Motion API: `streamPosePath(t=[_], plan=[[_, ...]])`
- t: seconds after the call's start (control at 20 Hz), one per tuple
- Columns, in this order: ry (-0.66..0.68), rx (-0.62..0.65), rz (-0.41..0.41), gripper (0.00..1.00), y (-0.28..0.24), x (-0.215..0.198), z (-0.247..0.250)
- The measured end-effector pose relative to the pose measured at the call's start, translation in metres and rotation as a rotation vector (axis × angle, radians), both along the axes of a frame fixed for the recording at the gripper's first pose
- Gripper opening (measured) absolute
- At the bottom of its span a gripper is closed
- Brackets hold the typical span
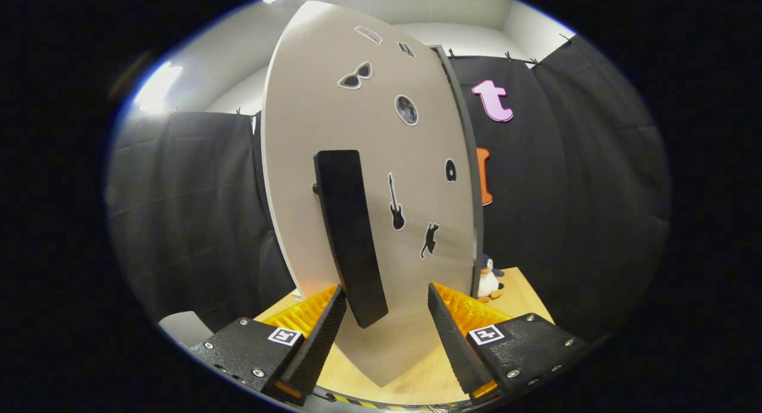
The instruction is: Open the shoe cabinet door, grab the shoes and put them into the shoe cabinet, then close the shoe cabinet door.
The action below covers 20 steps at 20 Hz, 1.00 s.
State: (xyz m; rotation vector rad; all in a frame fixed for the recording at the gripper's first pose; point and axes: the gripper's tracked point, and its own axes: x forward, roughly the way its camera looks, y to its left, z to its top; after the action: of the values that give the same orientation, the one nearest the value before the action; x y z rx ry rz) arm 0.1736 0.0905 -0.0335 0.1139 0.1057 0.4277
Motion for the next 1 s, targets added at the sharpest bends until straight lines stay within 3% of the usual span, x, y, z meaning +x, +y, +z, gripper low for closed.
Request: streamPosePath(t=[0.5,1.0], plan=[[-0.036,-0.043,0.118,0.94,0.098,0.054,0.009],[-0.042,-0.045,0.114,0.94,0.142,0.083,0.021]])
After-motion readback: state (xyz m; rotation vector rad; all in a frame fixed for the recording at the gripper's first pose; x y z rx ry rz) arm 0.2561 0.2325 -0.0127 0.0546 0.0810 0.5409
